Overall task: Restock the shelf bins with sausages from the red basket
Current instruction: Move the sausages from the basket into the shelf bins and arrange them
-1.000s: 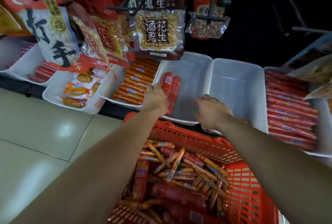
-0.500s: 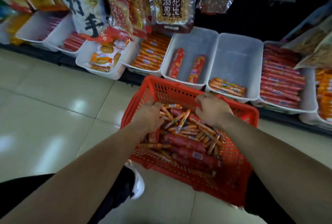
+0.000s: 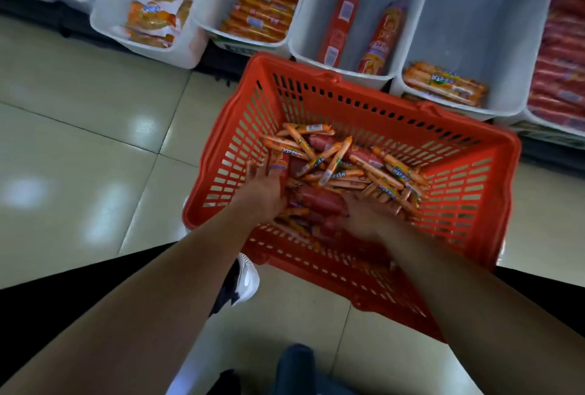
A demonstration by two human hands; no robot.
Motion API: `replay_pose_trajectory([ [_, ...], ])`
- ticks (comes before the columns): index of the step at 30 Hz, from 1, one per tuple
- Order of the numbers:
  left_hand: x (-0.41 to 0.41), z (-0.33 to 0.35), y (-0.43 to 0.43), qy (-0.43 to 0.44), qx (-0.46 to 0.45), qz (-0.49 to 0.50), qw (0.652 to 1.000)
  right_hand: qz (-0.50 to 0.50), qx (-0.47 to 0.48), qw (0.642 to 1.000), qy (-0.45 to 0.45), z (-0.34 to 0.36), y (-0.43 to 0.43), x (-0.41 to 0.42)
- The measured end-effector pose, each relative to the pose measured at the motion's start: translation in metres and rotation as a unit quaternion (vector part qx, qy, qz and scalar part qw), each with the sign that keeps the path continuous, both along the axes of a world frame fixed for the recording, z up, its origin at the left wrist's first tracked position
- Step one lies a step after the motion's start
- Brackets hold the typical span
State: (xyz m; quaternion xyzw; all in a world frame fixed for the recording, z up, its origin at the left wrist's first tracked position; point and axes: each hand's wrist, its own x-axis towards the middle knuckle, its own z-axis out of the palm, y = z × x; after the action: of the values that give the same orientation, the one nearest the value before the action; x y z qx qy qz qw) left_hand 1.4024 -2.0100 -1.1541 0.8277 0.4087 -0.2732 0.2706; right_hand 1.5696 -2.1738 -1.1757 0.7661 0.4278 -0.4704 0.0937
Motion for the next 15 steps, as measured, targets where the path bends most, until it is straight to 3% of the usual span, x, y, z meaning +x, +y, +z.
replay_pose_trajectory([
  [7, 0.007, -0.031, -0.001, 0.017, -0.051, 0.120, 0.991, 0.015, -0.038, 0.999, 0.004, -0.019, -0.004, 0.013],
  [15, 0.016, -0.030, 0.001, 0.076, -0.056, 0.116, 0.989, -0.034, -0.016, 0.999, 0.039, -0.018, -0.028, 0.023],
])
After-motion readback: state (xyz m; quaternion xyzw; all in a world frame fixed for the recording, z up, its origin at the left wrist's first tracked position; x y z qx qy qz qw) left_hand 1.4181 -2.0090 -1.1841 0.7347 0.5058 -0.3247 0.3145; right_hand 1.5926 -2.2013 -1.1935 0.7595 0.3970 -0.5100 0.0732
